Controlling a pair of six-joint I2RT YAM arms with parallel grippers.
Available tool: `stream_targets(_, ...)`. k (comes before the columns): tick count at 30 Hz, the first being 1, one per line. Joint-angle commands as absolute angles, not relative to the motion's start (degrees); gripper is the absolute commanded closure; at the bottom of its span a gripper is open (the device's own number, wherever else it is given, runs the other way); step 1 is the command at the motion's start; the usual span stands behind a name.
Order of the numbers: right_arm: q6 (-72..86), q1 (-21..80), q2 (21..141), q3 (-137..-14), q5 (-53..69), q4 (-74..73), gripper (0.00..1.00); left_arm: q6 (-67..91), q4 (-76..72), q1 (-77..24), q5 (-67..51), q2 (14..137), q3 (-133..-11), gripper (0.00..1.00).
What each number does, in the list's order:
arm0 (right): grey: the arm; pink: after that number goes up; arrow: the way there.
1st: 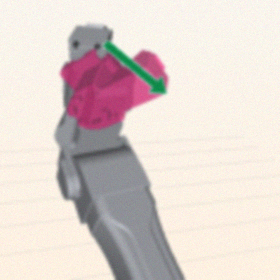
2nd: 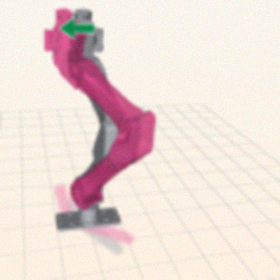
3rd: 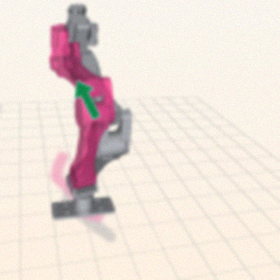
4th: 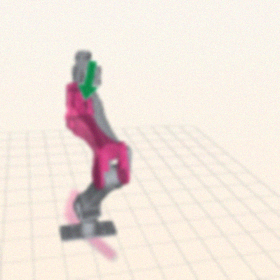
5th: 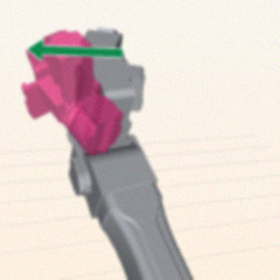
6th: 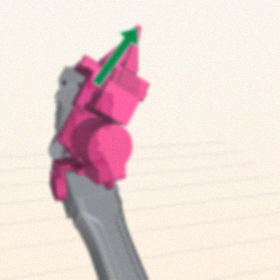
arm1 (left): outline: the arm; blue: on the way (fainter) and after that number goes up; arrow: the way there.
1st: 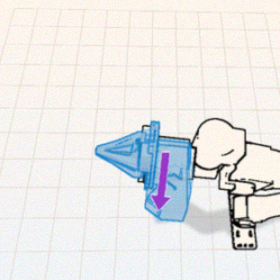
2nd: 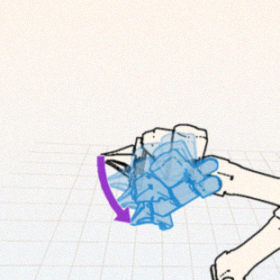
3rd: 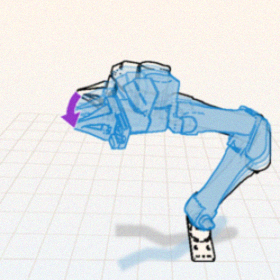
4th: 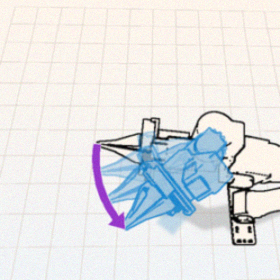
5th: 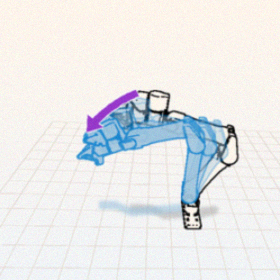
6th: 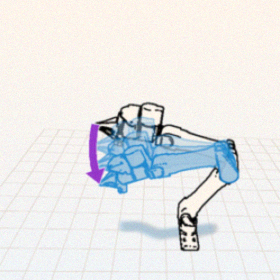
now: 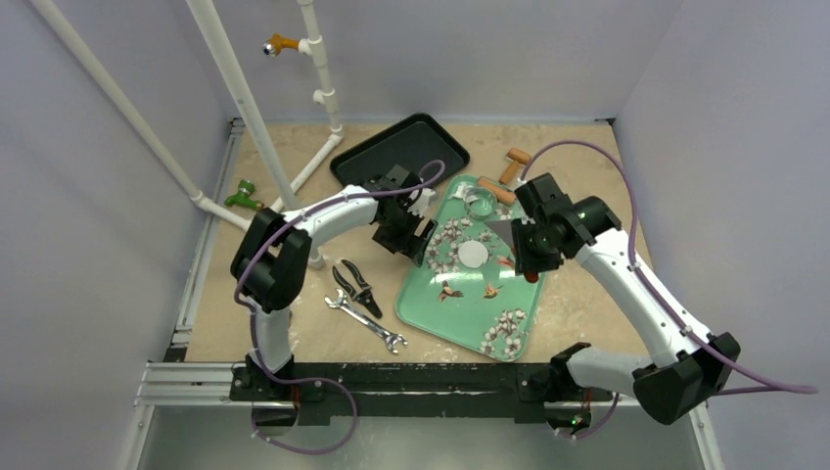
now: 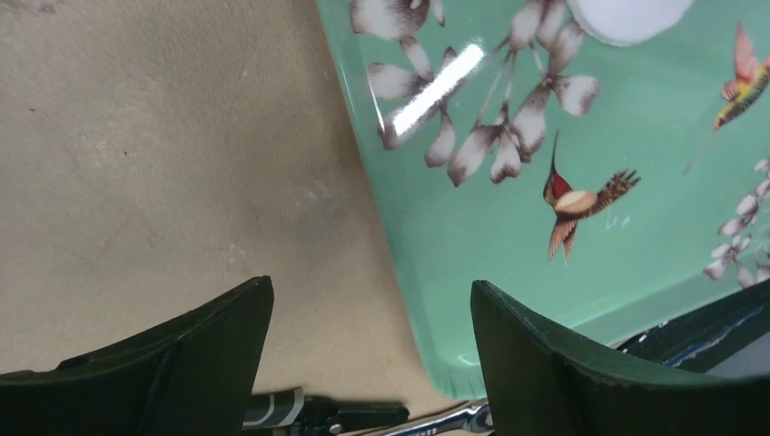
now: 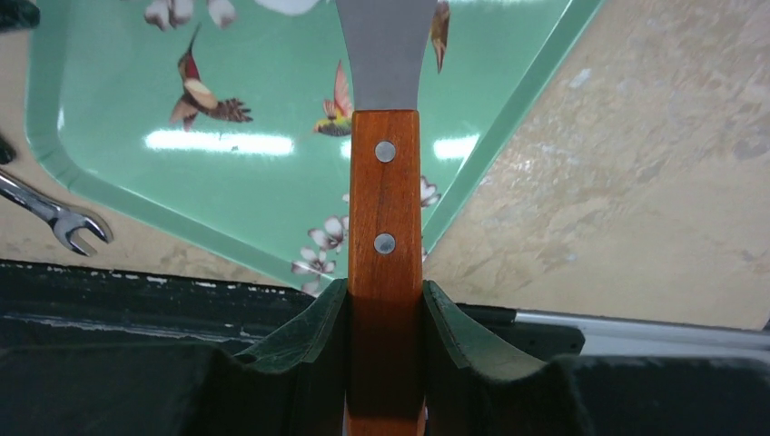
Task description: Roll out the dumpling wrappers from the dough
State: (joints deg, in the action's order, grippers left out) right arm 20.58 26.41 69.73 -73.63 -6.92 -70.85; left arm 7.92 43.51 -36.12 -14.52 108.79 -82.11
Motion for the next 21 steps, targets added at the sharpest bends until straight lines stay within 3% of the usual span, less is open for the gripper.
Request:
stream_targets(1,27.97,30.33,66.59,-68.31,-7.49,-71.77,1.0,14.2,40.43,-37.43,-13.14,113.13,-83.46,0.22)
stream_targets(5,31.36,35.16,67.36,-64.73,-8.94,-71.75,1.0,13.96,37.37,-39.36,-12.41,113.64,-80.26,0.28)
stream_targets(7,32.98,37.11,67.52,-62.79,-9.61,-70.96,1.0,14.14,36.55,-39.37,-12.44,113.92,-79.37,0.36)
stream_targets(13,35.09,37.77,66.02,-57.8,-9.96,-67.19,1.0,14.53,34.66,-39.18,-13.29,114.86,-77.75,0.68)
stream_targets(16,35.48,38.22,66.13,-56.93,-10.48,-67.39,1.0,14.48,35.66,-37.59,-14.16,114.46,-77.96,0.98)
stream_targets(21,35.08,38.32,66.03,-62.75,-11.26,-69.15,1.0,10.39,41.17,-34.98,-11.08,113.61,-79.79,1.0)
